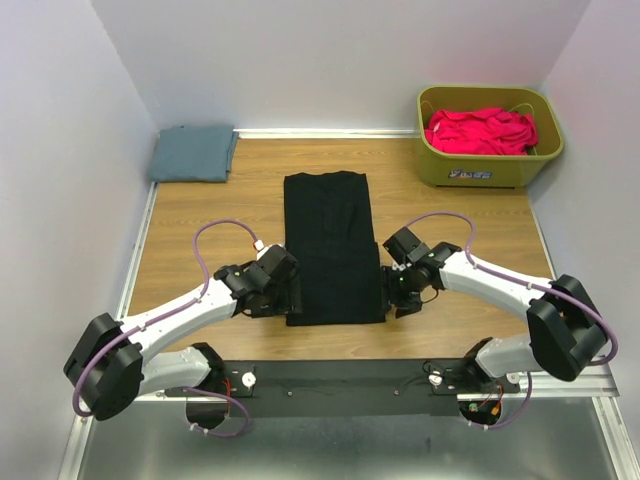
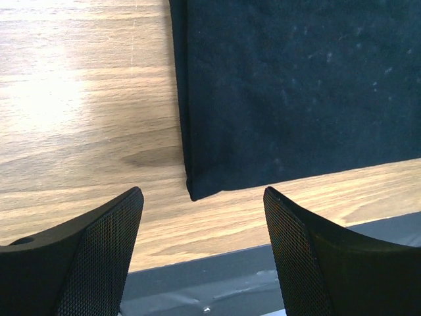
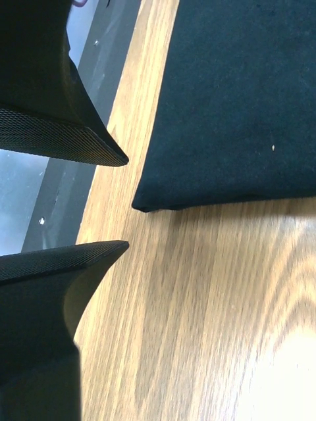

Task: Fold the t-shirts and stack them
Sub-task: Fold the tshirt

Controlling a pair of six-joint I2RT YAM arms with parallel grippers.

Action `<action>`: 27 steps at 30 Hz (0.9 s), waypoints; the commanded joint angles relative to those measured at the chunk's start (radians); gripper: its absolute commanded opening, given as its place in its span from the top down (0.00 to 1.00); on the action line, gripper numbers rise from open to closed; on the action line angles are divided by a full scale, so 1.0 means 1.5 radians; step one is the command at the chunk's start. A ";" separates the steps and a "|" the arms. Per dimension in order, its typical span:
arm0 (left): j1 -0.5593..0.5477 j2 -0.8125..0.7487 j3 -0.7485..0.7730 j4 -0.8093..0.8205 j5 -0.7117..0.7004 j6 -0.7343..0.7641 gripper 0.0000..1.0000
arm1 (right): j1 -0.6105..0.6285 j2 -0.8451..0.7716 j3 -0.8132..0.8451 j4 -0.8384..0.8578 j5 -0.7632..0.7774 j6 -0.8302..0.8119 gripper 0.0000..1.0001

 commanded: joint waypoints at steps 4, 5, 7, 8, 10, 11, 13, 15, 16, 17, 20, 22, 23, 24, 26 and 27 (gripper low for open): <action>-0.009 0.031 0.030 -0.021 -0.023 -0.019 0.18 | 0.023 0.042 0.013 0.028 0.018 0.009 0.46; -0.009 0.033 0.031 -0.022 -0.023 -0.019 0.18 | 0.029 0.052 0.015 0.032 0.021 0.009 0.46; -0.010 0.040 0.035 -0.022 -0.024 -0.017 0.18 | 0.033 0.065 0.018 0.035 0.027 0.008 0.47; -0.010 0.041 0.037 -0.022 -0.025 -0.016 0.19 | 0.038 0.070 0.021 0.036 0.031 0.007 0.49; -0.010 0.048 0.039 -0.021 -0.025 -0.014 0.18 | 0.042 0.084 0.029 0.042 0.044 0.004 0.50; -0.010 0.051 0.041 -0.020 -0.024 -0.013 0.18 | 0.048 0.088 0.031 0.044 0.051 0.003 0.51; -0.010 0.055 0.041 -0.015 -0.022 -0.010 0.19 | 0.054 0.099 0.036 0.047 0.075 0.002 0.52; -0.012 0.065 0.040 -0.012 -0.022 -0.009 0.19 | 0.063 0.111 0.037 0.047 0.085 0.002 0.55; -0.012 0.066 0.040 -0.012 -0.022 -0.009 0.18 | 0.067 0.113 0.038 0.047 0.090 0.002 0.55; -0.011 0.067 0.039 -0.012 -0.022 -0.010 0.18 | 0.076 0.117 0.038 0.047 0.100 0.003 0.55; -0.013 0.065 0.036 -0.012 -0.020 -0.014 0.19 | 0.087 0.131 0.038 0.046 0.110 0.001 0.56; -0.013 0.062 0.035 -0.014 -0.023 -0.018 0.18 | 0.091 0.139 0.036 0.046 0.109 0.000 0.57; -0.015 0.061 0.034 -0.015 -0.023 -0.021 0.18 | 0.094 0.149 0.032 0.045 0.109 0.000 0.59; -0.014 0.062 0.034 -0.015 -0.022 -0.023 0.19 | 0.094 0.153 0.029 0.044 0.109 0.002 0.60; -0.017 0.062 0.031 -0.015 -0.020 -0.030 0.18 | 0.095 0.159 0.024 0.041 0.109 0.007 0.65; -0.018 0.062 0.030 -0.016 -0.020 -0.032 0.18 | 0.095 0.160 0.020 0.039 0.128 0.008 0.67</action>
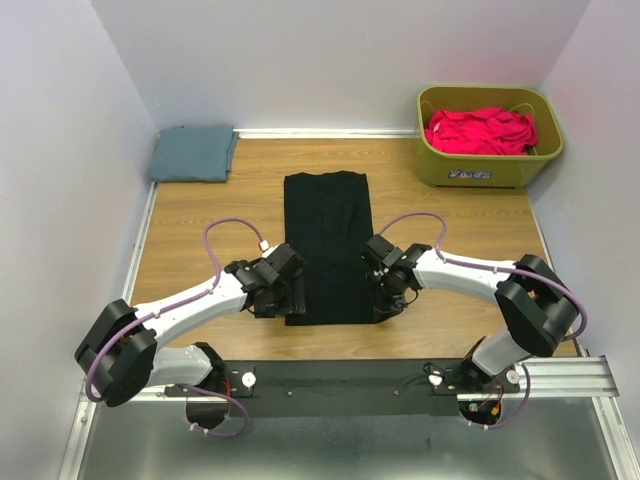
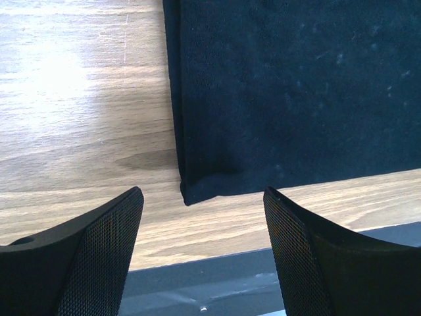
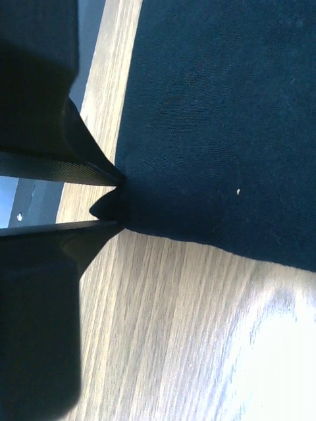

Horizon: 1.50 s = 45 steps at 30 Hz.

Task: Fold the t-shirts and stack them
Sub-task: Fold the tshirt

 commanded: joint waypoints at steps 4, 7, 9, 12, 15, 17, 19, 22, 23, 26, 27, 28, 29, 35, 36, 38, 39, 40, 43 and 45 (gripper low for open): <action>-0.009 0.003 -0.006 -0.008 -0.013 -0.027 0.19 | 0.009 0.041 -0.032 0.009 0.069 0.009 0.79; -0.012 0.007 -0.005 -0.008 -0.009 -0.028 0.19 | 0.009 0.036 -0.033 0.009 0.070 0.004 0.91; -0.015 0.009 -0.003 -0.008 -0.010 -0.030 0.19 | 0.009 0.032 -0.031 0.009 0.072 0.002 0.99; -0.017 0.017 -0.004 -0.007 -0.011 -0.034 0.22 | 0.009 0.021 -0.033 0.009 0.074 -0.001 0.99; -0.022 0.032 0.001 -0.005 -0.017 -0.033 0.27 | 0.009 0.012 -0.037 0.009 0.073 -0.004 0.99; -0.025 0.041 0.008 -0.003 -0.027 -0.033 0.32 | 0.009 0.002 -0.035 0.009 0.077 -0.004 0.99; -0.027 0.052 0.012 -0.003 -0.027 -0.033 0.36 | 0.009 -0.007 -0.033 0.009 0.080 -0.005 0.99; -0.031 0.057 0.014 -0.006 -0.029 -0.036 0.40 | 0.009 -0.011 -0.037 0.009 0.080 -0.008 0.99; -0.032 0.057 0.011 -0.007 -0.030 -0.037 0.44 | 0.009 -0.010 -0.038 0.009 0.081 -0.008 0.99; -0.033 0.056 0.008 -0.011 -0.035 -0.048 0.45 | 0.009 -0.015 -0.040 0.009 0.081 -0.011 0.99; -0.034 0.056 0.006 -0.010 -0.037 -0.050 0.45 | 0.008 -0.017 -0.042 0.009 0.085 -0.011 0.99; -0.034 0.060 0.005 -0.009 -0.036 -0.051 0.45 | 0.009 -0.020 -0.042 0.009 0.086 -0.010 0.99; -0.034 0.063 0.005 -0.007 -0.037 -0.050 0.45 | 0.009 -0.020 -0.042 0.009 0.087 -0.010 0.99; -0.047 0.106 0.003 0.020 -0.031 -0.047 0.45 | 0.008 -0.012 -0.044 0.010 0.086 -0.015 0.99; -0.050 0.113 0.001 0.025 -0.030 -0.048 0.45 | 0.009 -0.015 -0.044 0.010 0.087 -0.014 0.99; -0.059 0.129 0.000 0.028 -0.022 -0.049 0.45 | 0.009 -0.019 -0.046 0.010 0.091 -0.014 1.00; -0.064 0.134 0.000 0.027 -0.021 -0.048 0.46 | 0.009 -0.022 -0.046 0.010 0.092 -0.013 0.99; -0.068 0.137 0.000 0.027 -0.018 -0.051 0.46 | 0.009 -0.022 -0.046 0.010 0.092 -0.013 0.99; -0.079 0.143 -0.003 0.024 -0.009 -0.055 0.51 | 0.009 -0.025 -0.048 0.010 0.093 -0.011 0.99; -0.082 0.148 -0.005 0.022 -0.007 -0.056 0.60 | 0.009 -0.029 -0.049 0.010 0.096 -0.009 0.99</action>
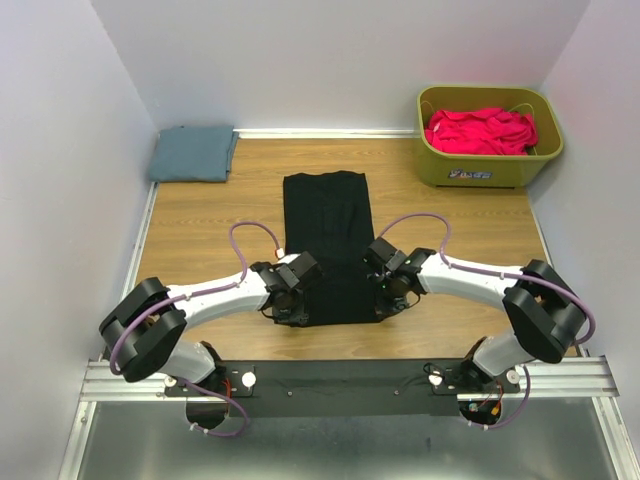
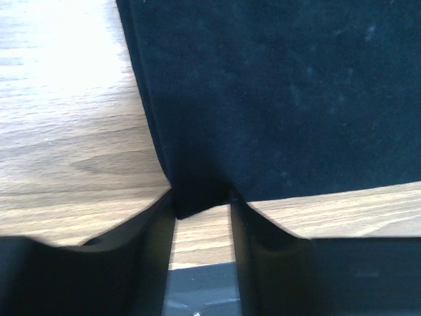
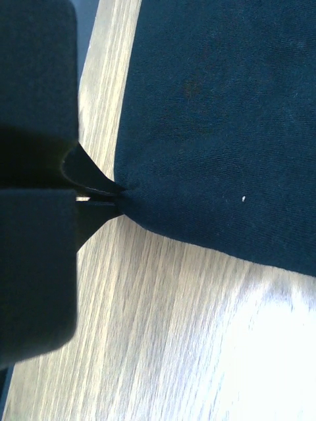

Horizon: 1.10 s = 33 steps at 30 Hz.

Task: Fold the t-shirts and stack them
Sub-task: Fold the tshirt

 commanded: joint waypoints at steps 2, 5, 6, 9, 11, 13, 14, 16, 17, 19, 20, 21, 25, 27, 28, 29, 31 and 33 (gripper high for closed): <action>-0.015 0.039 -0.026 0.009 0.007 -0.018 0.67 | 0.002 -0.007 -0.025 -0.014 0.072 -0.006 0.99; -0.020 0.042 -0.025 0.001 0.012 -0.017 0.86 | 0.002 -0.015 -0.034 -0.015 0.060 -0.008 1.00; -0.023 0.039 -0.026 -0.006 0.014 -0.017 0.93 | 0.002 -0.020 -0.039 -0.015 0.052 -0.010 0.99; -0.041 0.018 -0.027 -0.043 0.041 -0.023 1.00 | 0.002 -0.052 -0.071 -0.035 -0.018 -0.018 0.99; -0.081 -0.024 -0.024 -0.071 0.049 -0.052 1.00 | 0.002 -0.091 -0.087 -0.070 -0.043 -0.021 0.99; -0.118 -0.061 -0.023 -0.114 0.096 -0.079 1.00 | 0.003 -0.123 -0.089 -0.150 -0.068 -0.025 0.99; -0.149 -0.097 -0.023 -0.125 0.112 -0.097 1.00 | 0.003 -0.144 -0.087 -0.179 -0.078 -0.025 0.99; -0.171 -0.135 -0.015 -0.150 0.151 -0.133 1.00 | 0.003 -0.199 -0.066 -0.255 -0.101 -0.027 0.99; -0.174 -0.168 -0.005 -0.157 0.157 -0.140 1.00 | 0.003 -0.213 -0.050 -0.278 -0.101 -0.027 0.99; -0.170 -0.194 0.042 -0.180 0.140 -0.147 1.00 | 0.003 -0.222 0.023 -0.334 -0.063 -0.023 0.99; -0.159 -0.195 0.061 -0.188 0.131 -0.143 1.00 | 0.001 -0.214 0.054 -0.353 -0.037 -0.023 0.99; -0.122 -0.194 0.095 -0.195 0.125 -0.129 1.00 | 0.001 -0.199 0.085 -0.373 -0.009 -0.030 0.99; -0.014 -0.191 0.146 -0.175 0.123 -0.039 1.00 | -0.011 -0.115 0.279 -0.424 0.102 -0.060 1.00; 0.028 -0.184 0.165 -0.169 0.117 -0.015 1.00 | -0.019 -0.094 0.323 -0.422 0.112 -0.080 0.99; 0.039 -0.174 0.172 -0.169 0.118 0.012 1.00 | -0.022 -0.080 0.361 -0.423 0.118 -0.087 0.99; 0.048 -0.169 0.186 -0.172 0.119 0.020 1.00 | -0.027 -0.061 0.379 -0.423 0.122 -0.093 0.99; 0.063 -0.163 0.201 -0.171 0.112 0.035 1.00 | -0.031 -0.043 0.416 -0.424 0.133 -0.105 0.99; 0.076 -0.159 0.219 -0.170 0.104 0.052 1.00 | -0.039 -0.021 0.459 -0.421 0.137 -0.119 0.99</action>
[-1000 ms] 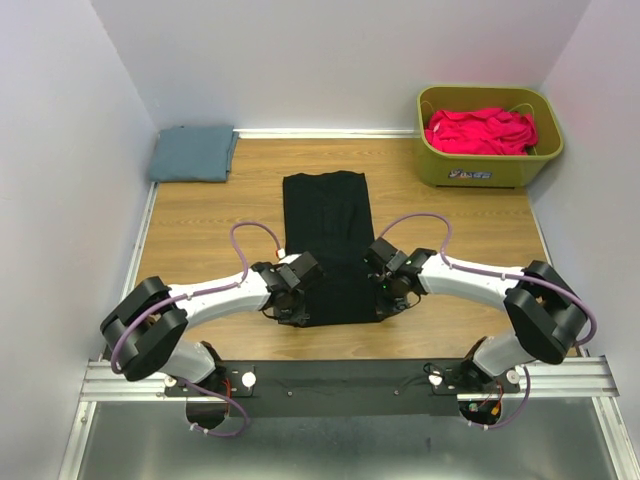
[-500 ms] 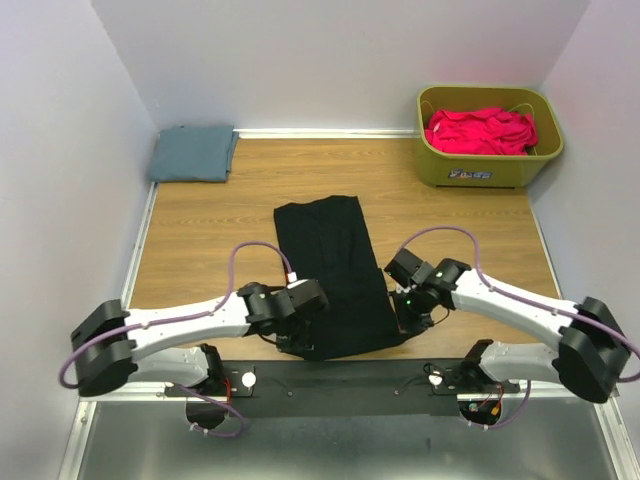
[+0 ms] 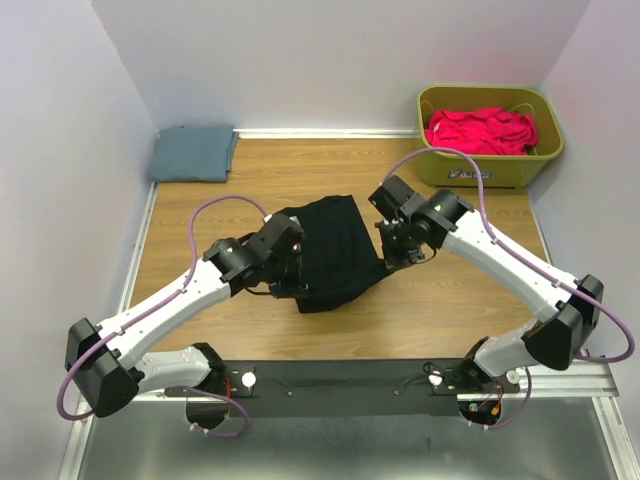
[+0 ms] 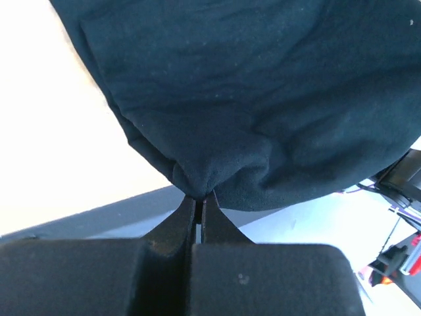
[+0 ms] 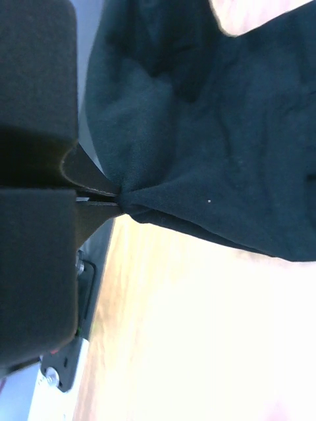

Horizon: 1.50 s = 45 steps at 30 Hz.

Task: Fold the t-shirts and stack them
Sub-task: Fold the tshirt

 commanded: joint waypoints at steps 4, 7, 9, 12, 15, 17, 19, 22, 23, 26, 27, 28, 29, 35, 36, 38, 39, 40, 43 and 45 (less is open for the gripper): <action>0.067 0.018 0.054 -0.005 -0.014 0.091 1.00 | -0.020 0.077 0.130 -0.034 0.069 -0.062 0.99; 0.088 0.024 0.077 0.001 -0.014 0.116 1.00 | -0.025 0.111 0.187 -0.032 0.079 -0.084 0.99; 0.107 0.030 0.086 0.007 -0.013 0.126 1.00 | -0.032 0.130 0.211 -0.031 0.087 -0.102 0.99; 0.127 0.044 0.102 0.020 -0.009 0.151 1.00 | -0.042 0.167 0.264 -0.028 0.096 -0.128 0.99; 0.152 0.061 0.119 0.028 -0.015 0.172 1.00 | -0.056 0.205 0.308 -0.021 0.094 -0.148 0.99; 0.177 0.073 0.121 0.038 -0.017 0.186 1.00 | -0.062 0.226 0.340 -0.015 0.086 -0.156 0.99; 0.191 0.079 0.122 0.055 -0.011 0.193 1.00 | -0.071 0.254 0.362 -0.008 0.079 -0.168 0.99; 0.217 0.091 0.132 0.074 -0.003 0.202 1.00 | -0.075 0.296 0.418 -0.003 0.069 -0.178 0.99; 0.224 0.100 0.136 0.078 -0.002 0.205 1.00 | -0.077 0.309 0.433 -0.002 0.067 -0.179 0.99; 0.235 0.119 0.152 0.095 0.001 0.215 1.00 | -0.081 0.348 0.493 0.004 0.066 -0.184 1.00; 0.247 0.126 0.161 0.105 0.001 0.222 1.00 | -0.085 0.367 0.515 0.010 0.066 -0.184 1.00; 0.253 0.136 0.164 0.112 0.001 0.225 1.00 | -0.086 0.375 0.525 0.014 0.067 -0.184 0.99; 0.271 0.142 0.168 0.119 0.001 0.229 1.00 | -0.091 0.381 0.533 0.019 0.067 -0.184 0.99; 0.311 0.186 0.185 0.176 0.009 0.250 1.00 | -0.108 0.415 0.534 0.092 0.072 -0.183 1.00; 0.322 0.194 0.188 0.194 0.009 0.254 1.00 | -0.111 0.419 0.531 0.111 0.071 -0.184 1.00; 0.330 0.219 0.194 0.211 0.009 0.265 1.00 | -0.115 0.429 0.534 0.126 0.070 -0.184 0.99; 0.333 0.228 0.197 0.220 0.009 0.269 1.00 | -0.119 0.439 0.535 0.134 0.070 -0.185 1.00; 0.335 0.237 0.207 0.230 0.008 0.273 1.00 | -0.122 0.445 0.538 0.144 0.068 -0.186 0.99; 0.335 0.254 0.215 0.237 0.006 0.285 1.00 | -0.124 0.449 0.537 0.145 0.064 -0.183 0.99; 0.335 0.244 0.201 0.235 0.005 0.289 1.00 | -0.123 0.428 0.499 0.147 0.048 -0.176 0.99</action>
